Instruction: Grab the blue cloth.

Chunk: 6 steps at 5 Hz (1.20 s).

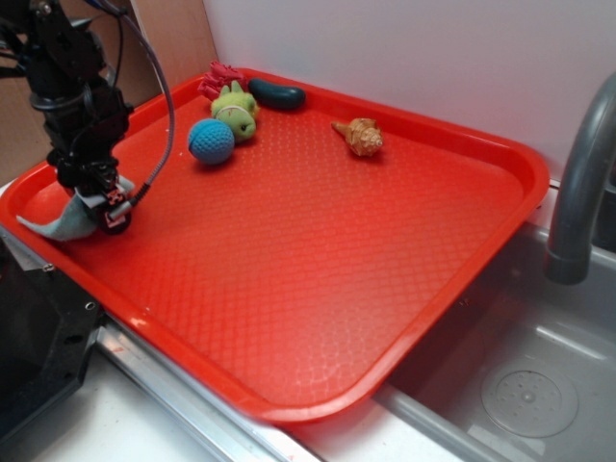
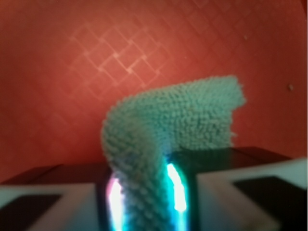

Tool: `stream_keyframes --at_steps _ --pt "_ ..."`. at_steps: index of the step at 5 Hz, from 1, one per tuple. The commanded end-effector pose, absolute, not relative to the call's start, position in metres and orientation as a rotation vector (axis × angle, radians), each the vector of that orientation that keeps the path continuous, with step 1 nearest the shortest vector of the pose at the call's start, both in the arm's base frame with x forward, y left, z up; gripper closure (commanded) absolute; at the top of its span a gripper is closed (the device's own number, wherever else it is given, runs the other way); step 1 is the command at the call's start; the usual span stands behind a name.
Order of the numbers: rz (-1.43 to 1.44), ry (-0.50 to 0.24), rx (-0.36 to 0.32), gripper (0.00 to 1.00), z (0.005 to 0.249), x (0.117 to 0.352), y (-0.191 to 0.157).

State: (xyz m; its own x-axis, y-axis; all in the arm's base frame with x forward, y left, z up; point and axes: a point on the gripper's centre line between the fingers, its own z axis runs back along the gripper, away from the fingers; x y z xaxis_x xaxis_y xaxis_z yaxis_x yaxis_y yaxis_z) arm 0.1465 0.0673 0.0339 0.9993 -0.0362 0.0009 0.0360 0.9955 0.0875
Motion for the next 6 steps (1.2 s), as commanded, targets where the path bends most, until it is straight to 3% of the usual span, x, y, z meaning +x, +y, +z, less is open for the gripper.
stream_keyframes --at_steps 1,2,3,5,6 --pt "0.149 -0.196 0.044 1.0 0.14 0.2 0.017" --pt "0.135 -0.196 -0.061 1.0 0.18 0.212 0.0" --pt "0.093 -0.183 -0.089 1.0 0.207 0.218 -0.029" --pt "0.006 -0.203 -0.118 1.0 0.233 0.207 -0.06" --pt "0.037 -0.193 -0.145 1.0 0.233 0.203 -0.063"
